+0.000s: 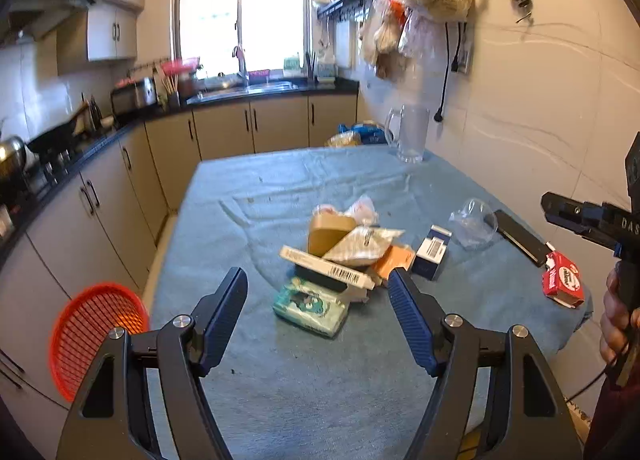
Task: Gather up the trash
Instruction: 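Move both open tools back over the table, then close the right tool on the stacked clear plastic cups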
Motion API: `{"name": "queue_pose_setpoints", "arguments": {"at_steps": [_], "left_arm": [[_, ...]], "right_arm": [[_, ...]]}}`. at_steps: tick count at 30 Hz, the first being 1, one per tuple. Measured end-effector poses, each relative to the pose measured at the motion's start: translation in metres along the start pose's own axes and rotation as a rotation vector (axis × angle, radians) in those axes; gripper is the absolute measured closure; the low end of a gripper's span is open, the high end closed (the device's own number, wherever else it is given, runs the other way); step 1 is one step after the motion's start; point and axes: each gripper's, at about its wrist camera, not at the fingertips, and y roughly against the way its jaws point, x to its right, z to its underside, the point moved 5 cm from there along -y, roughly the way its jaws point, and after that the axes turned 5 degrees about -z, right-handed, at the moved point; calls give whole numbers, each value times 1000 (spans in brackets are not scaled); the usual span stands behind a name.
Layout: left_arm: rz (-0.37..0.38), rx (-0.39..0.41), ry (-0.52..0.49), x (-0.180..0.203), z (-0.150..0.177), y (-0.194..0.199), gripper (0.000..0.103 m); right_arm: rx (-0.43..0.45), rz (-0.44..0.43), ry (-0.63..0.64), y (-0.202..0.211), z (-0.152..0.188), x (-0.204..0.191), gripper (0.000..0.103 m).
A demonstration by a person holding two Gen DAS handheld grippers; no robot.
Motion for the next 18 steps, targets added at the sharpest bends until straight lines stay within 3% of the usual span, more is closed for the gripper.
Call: {"name": "queue_pose_setpoints", "arguments": {"at_steps": [9,14,18], "left_arm": [[20,-134,68,-21,31,-55,31],[9,-160,66,-25,38,-67,31],[12,-174,59,-29,41,-73,31]], "right_arm": [[-58,113,-175,-39,-9,72,37],[-93,133,-218,-74,-18,95,37],[-63,186,-237,-81,-36,115,37]]}}
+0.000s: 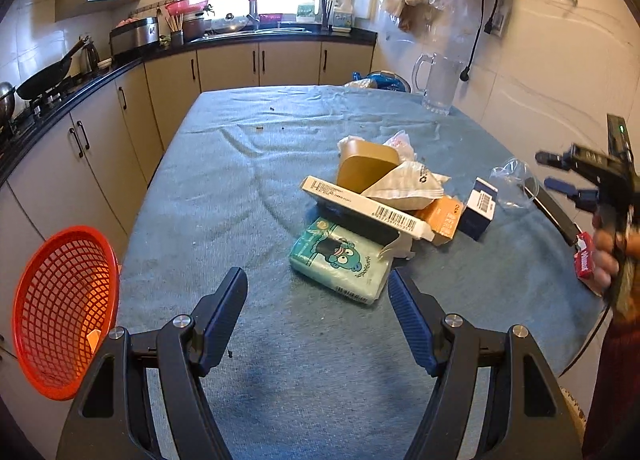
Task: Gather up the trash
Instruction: 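Close the right tool on the stacked clear plastic cups, then grasp the white barcode box with the left tool while the right tool holds the cups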
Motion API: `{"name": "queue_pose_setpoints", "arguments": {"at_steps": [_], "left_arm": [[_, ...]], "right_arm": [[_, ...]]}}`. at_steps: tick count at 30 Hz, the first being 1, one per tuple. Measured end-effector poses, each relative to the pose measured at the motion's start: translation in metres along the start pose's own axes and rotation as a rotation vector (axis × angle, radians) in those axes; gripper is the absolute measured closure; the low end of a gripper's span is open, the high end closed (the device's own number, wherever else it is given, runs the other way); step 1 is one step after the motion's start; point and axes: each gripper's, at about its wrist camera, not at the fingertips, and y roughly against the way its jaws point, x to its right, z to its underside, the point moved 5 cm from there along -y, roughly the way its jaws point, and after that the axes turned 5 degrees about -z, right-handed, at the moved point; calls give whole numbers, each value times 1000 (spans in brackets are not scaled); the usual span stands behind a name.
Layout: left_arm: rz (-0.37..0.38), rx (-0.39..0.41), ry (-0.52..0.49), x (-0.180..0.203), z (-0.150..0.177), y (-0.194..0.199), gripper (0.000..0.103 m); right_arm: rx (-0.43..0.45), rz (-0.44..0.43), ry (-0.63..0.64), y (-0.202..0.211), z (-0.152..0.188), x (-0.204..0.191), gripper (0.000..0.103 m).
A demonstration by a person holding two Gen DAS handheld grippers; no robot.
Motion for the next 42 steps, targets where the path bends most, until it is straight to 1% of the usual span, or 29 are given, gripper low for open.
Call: {"name": "queue_pose_setpoints", "arguments": {"at_steps": [2,5,8,9,10,11,12,13,14,15,17,20,22,24,26,31,32,33,35,37,40,41,42], "left_arm": [[3,-4,-1,0,-1,-4,31],[11,-14,-6,3,-1,-12,31],[19,-16,-8,5,-3,-17,31],[22,-16,-8,5,-4,-19,31],[23,-18,-7,5,-4,-20,31],[20,-23,-4,4,-4,-22,31],[16,-28,0,2,-5,-24,31],[15,-31,6,0,-5,-25,31],[16,-33,11,-1,-5,-26,31],[19,-35,17,-3,-5,-27,31],[28,-46,31,-6,-6,-30,31],[21,-66,45,-9,-6,-39,31],[26,-75,30,-7,-6,-45,30],[41,-97,8,-1,-5,-51,23],[34,-107,-19,5,-3,-56,22],[19,-149,-45,14,1,-75,21],[19,-148,-56,16,1,-77,18],[11,-141,-78,18,0,-80,12],[-24,-136,-103,21,-1,-87,8],[-11,-140,-122,23,-4,-91,7],[-4,-140,-124,23,-5,-92,7],[-6,-133,-126,23,-4,-91,10],[7,-129,-129,24,-4,-89,19]], "right_arm": [[7,26,6,-6,-11,6,37],[-22,8,-6,-20,-20,14,37],[-75,-12,13,-34,-16,13,37],[-92,-16,30,-35,-12,11,40],[-111,-18,55,-36,-6,7,51],[-124,-20,74,-35,-2,3,58],[-138,-25,97,-34,4,-1,71],[-148,-31,121,-32,10,-6,78],[-153,-34,139,-31,15,-9,81],[-157,-38,156,-28,20,-13,88],[-164,-64,165,-24,30,-19,94],[-145,-111,178,-12,44,-28,94],[-135,-146,175,-7,49,-33,94],[-123,-179,167,-1,50,-36,95],[-101,-213,167,7,50,-39,95],[-80,-246,179,14,50,-49,94],[-78,-248,179,15,50,-49,95],[-78,-250,177,14,51,-48,94],[-88,-253,170,14,52,-46,94],[-92,-253,167,14,54,-44,94],[-97,-256,163,14,57,-44,94],[-98,-259,162,14,57,-44,94],[-99,-260,165,14,58,-45,94]]}}
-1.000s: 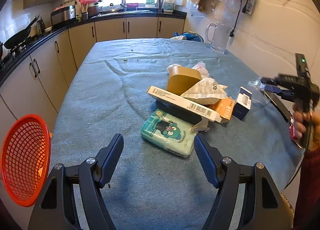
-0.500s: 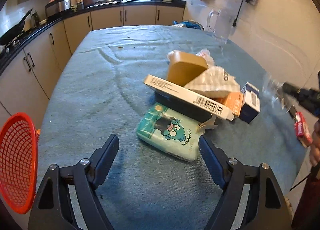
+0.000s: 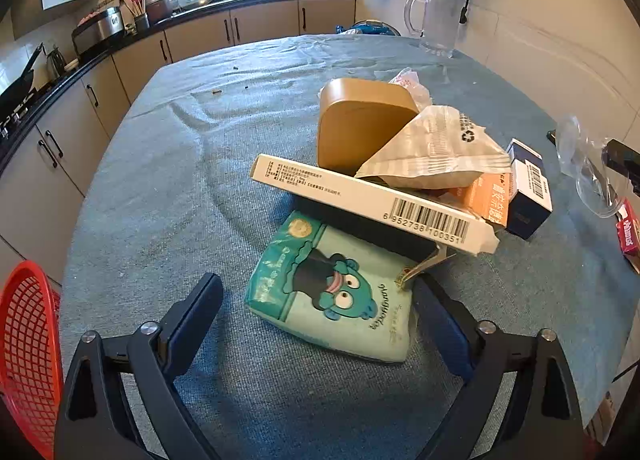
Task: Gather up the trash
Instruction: 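Grasp the white barcode box with the left tool while the right tool holds the cups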
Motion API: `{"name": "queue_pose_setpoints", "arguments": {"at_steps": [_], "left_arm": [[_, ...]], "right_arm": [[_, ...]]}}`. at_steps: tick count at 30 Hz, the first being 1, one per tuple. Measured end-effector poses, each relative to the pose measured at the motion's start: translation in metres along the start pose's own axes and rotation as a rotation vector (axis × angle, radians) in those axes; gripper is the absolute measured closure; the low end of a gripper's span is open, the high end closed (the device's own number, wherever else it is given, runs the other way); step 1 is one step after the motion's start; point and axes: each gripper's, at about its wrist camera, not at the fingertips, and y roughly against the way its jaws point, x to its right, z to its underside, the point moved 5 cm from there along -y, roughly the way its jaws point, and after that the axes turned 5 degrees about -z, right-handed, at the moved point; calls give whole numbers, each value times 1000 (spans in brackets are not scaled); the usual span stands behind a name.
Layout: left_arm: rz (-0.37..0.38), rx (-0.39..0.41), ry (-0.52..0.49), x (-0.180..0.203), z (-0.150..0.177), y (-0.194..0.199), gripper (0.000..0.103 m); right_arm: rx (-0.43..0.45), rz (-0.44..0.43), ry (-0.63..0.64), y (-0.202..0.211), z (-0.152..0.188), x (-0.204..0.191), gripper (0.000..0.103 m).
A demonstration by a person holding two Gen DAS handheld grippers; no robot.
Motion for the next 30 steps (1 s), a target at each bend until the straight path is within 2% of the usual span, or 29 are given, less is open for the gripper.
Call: {"name": "queue_pose_setpoints", "arguments": {"at_steps": [2,4,6,8,9,15,16,18,20,23,24,27,30], "left_arm": [[27,8,3,3,2,4,29],[3,29,9,2,3,10,38],[15,38,37,-2,5,17,59],[22,35,66,-8,7,19,73],[25,33,75,-10,8,20,74],[38,27,71,-12,15,23,74],[42,21,75,-12,15,22,71],[55,7,84,-15,14,21,56],[51,-1,95,-20,13,22,46],[67,-1,141,-35,12,29,46],[83,-4,172,-40,11,31,46],[194,-13,279,-54,4,33,46],[349,-59,419,-61,-6,24,46]], "right_arm": [[-4,-1,4,-1,1,-1,94],[-8,-8,6,-2,2,-4,94],[-10,-14,12,-4,4,-7,94],[-17,-23,13,-7,5,-11,94],[-19,-26,15,-8,6,-13,94],[-21,-28,22,-12,7,-19,94],[-21,-27,23,-12,7,-19,94],[-21,-26,24,-12,7,-19,94],[-22,-26,23,-12,7,-19,94],[-25,-26,17,-13,7,-19,94],[-25,-26,17,-13,7,-19,94],[-27,-29,14,-14,8,-18,94],[-29,-33,10,-16,9,-17,94]]}}
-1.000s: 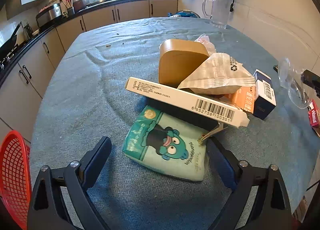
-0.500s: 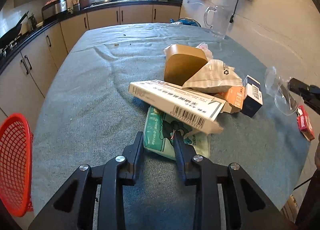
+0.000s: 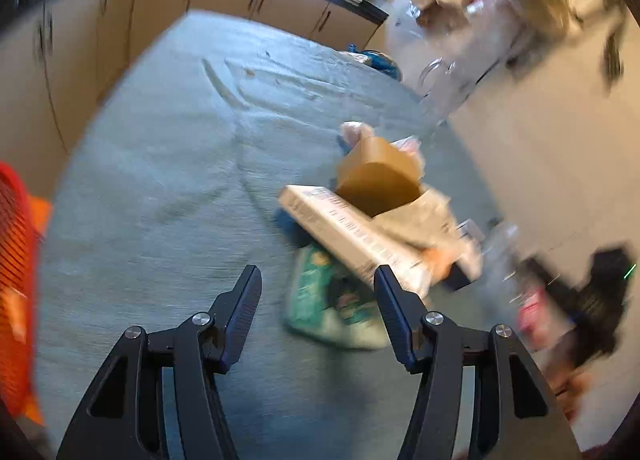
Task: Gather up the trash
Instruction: 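Grasp the white barcode box with the left tool while the right tool holds the cups, then carry the white box and clear cups over the red mesh basket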
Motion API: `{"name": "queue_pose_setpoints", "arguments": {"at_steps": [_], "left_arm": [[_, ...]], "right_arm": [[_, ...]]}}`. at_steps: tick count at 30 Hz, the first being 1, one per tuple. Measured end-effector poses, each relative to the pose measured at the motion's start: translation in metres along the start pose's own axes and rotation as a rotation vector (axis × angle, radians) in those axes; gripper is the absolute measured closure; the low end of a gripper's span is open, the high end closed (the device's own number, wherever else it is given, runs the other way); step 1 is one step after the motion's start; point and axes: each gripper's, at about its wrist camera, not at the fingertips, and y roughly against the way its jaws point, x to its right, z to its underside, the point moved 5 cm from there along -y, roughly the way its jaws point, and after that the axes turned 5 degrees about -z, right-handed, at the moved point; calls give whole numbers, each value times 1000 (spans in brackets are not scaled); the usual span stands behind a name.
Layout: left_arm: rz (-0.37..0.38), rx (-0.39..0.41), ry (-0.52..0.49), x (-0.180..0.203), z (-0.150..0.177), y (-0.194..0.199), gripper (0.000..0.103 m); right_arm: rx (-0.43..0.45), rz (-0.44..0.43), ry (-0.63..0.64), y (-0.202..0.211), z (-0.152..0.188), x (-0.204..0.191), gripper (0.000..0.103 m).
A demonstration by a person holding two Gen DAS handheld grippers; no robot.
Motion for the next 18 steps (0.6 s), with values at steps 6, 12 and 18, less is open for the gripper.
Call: {"name": "queue_pose_setpoints", "arguments": {"at_steps": [6,12,18], "left_arm": [[46,-58,124,-3,-18,-33,51],[114,-63,148,7,-23,-44,76],[134,26,63,31,-23,-17,87]], "right_arm": [[-2,0,-10,2,0,6,94],[2,5,-17,7,1,10,94],[7,-3,-12,7,2,5,94]]}}
